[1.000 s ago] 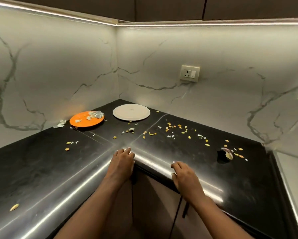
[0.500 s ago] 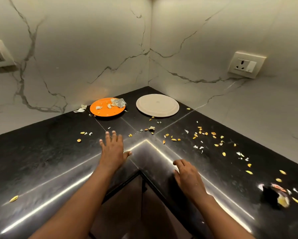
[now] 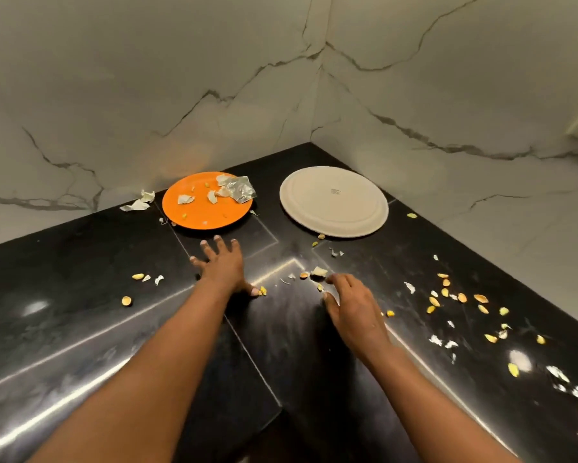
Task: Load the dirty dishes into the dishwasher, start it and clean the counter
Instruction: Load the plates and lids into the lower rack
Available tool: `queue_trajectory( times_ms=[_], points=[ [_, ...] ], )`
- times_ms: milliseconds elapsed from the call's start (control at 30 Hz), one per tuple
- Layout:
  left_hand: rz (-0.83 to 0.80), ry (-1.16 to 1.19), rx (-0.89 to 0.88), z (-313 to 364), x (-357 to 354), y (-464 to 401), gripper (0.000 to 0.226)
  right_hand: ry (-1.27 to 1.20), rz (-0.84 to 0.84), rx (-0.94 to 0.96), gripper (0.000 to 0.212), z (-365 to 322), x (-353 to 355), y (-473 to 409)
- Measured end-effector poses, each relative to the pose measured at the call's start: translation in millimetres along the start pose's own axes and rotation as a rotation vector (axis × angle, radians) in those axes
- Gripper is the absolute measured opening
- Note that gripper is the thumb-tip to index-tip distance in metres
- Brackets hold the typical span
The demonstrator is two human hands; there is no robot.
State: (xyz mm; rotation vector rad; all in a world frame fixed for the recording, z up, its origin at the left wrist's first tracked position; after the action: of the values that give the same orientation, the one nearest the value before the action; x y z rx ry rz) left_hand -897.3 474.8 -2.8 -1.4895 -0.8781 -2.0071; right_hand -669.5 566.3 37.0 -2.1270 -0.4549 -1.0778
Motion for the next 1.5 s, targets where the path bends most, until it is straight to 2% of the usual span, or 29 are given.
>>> queue_trajectory(
  times_ms=[100, 267, 433, 500, 633, 700, 767, 833, 933, 1067, 1200, 1300, 1400, 1500],
  points=[
    [-0.133, 0.087, 0.063, -17, -18, -17, 0.136, -0.075, -0.024, 0.039, 0.028, -27, -33, -35],
    [-0.152, 0.077, 0.096, -16, -20, -22, 0.132, -0.046, -0.120, 0.184, 0.044, -77, -100, -100],
    [-0.181, 0.073, 0.149, -18, -30, -29, 0.134, 0.051, -0.166, 0.432, 0.057, -128, -165, -148],
    [-0.194, 0.058, 0.149, -18, -31, -30, 0.135, 0.095, -0.220, 0.511, 0.054, -140, -187, -157],
    [-0.206, 0.048, 0.152, -16, -29, -31, 0.129, 0.080, -0.281, 0.641, 0.031, -155, -214, -159],
    [-0.215, 0.045, 0.155, -16, -30, -33, 0.129, 0.054, -0.249, 0.708, 0.029, -164, -212, -160],
    [-0.229, 0.037, 0.167, -15, -31, -34, 0.130, 0.001, -0.145, 0.728, 0.023, -173, -194, -165],
    [-0.240, 0.022, 0.180, -15, -29, -36, 0.129, -0.141, 0.011, 0.644, 0.018, -180, -160, -176],
    [-0.261, 0.019, 0.179, -12, -27, -37, 0.123, -0.517, 0.181, 0.259, 0.007, -169, -97, -200],
    [-0.225, 0.035, 0.100, -8, -24, -32, 0.127, -0.875, 0.210, -0.280, 0.013, -134, -68, -218],
    [-0.206, 0.053, 0.104, -11, -23, -27, 0.128, -1.344, 0.192, -0.809, 0.010, -100, -66, -215],
    [-0.211, 0.052, 0.113, -11, -24, -27, 0.128, -1.513, 0.189, -0.974, 0.020, -84, -58, -202],
    [-0.197, 0.055, 0.115, -13, -23, -28, 0.125, -1.534, 0.216, -1.068, 0.029, -62, -52, -181],
    [-0.171, 0.045, 0.109, -15, -22, -27, 0.124, -1.676, 0.236, -1.165, 0.017, -43, -51, -158]
  ],
)
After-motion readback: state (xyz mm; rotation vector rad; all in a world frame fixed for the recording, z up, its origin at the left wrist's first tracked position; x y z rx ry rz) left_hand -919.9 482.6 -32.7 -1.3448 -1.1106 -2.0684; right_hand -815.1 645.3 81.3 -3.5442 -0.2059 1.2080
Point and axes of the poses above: each hand's wrist, its own y-axis away from the middle knuckle, its own x-axis out of the back of the hand, z = x × y, the point moved 10 cm from there along -y, towards the middle knuckle, and after that the axes turned 12 degrees about z, right-handed, at the moved point
